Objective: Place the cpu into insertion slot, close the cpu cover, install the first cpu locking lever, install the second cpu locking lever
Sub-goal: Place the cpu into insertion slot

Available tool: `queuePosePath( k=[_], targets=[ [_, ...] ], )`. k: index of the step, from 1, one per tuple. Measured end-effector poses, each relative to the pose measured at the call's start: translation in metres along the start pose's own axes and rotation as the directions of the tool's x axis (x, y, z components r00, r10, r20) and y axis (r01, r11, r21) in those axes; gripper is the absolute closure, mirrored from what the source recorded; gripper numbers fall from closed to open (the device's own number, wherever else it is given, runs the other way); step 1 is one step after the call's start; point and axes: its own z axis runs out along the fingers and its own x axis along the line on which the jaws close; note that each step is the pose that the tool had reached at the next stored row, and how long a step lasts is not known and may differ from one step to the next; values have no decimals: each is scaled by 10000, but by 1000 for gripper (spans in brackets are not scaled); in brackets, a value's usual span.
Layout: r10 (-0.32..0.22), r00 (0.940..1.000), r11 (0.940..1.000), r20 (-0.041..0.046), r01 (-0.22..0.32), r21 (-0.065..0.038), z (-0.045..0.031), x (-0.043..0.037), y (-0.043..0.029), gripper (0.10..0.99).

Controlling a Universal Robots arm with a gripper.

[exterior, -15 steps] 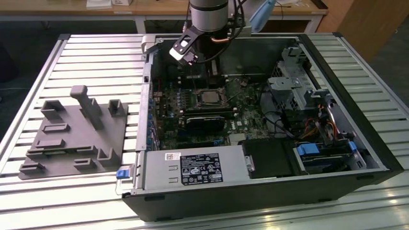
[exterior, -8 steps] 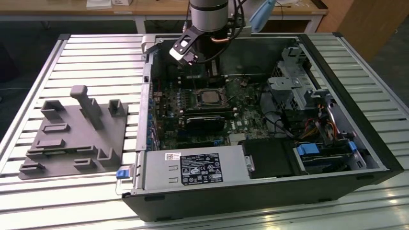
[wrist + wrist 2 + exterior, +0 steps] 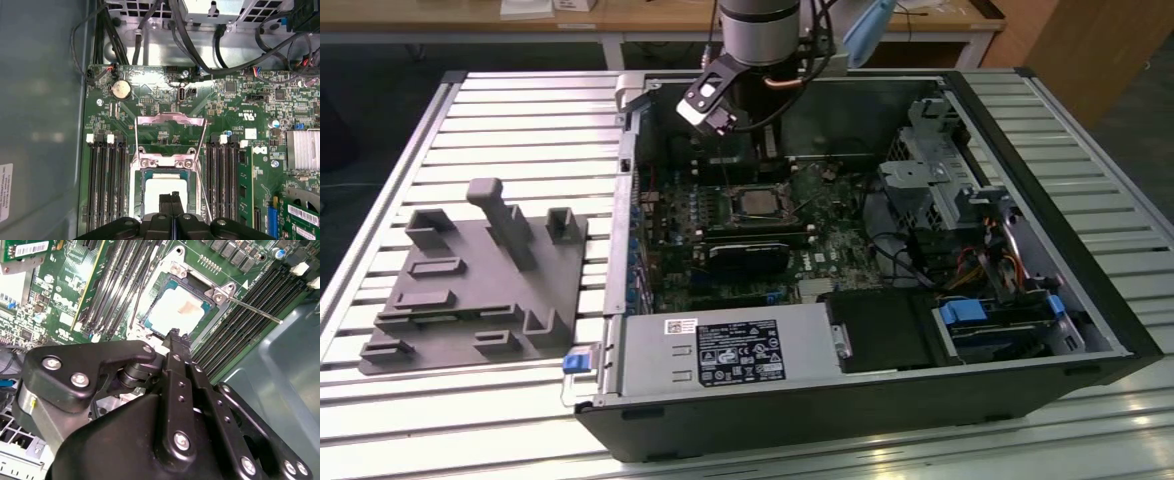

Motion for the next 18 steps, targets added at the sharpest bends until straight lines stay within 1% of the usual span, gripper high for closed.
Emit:
queuePosePath(
  k=[10, 12, 16, 18],
  targets=[
    [-1, 10000, 10000, -1, 1, -1, -151, -3, 18, 980],
    [28, 10000, 10000, -1, -28, -2, -152, -3, 18, 980],
    [312, 9995, 9995, 32, -312, 4, -153, -4, 18, 980],
    [343, 9994, 9994, 35, -343, 4, -153, -4, 18, 980]
  ],
)
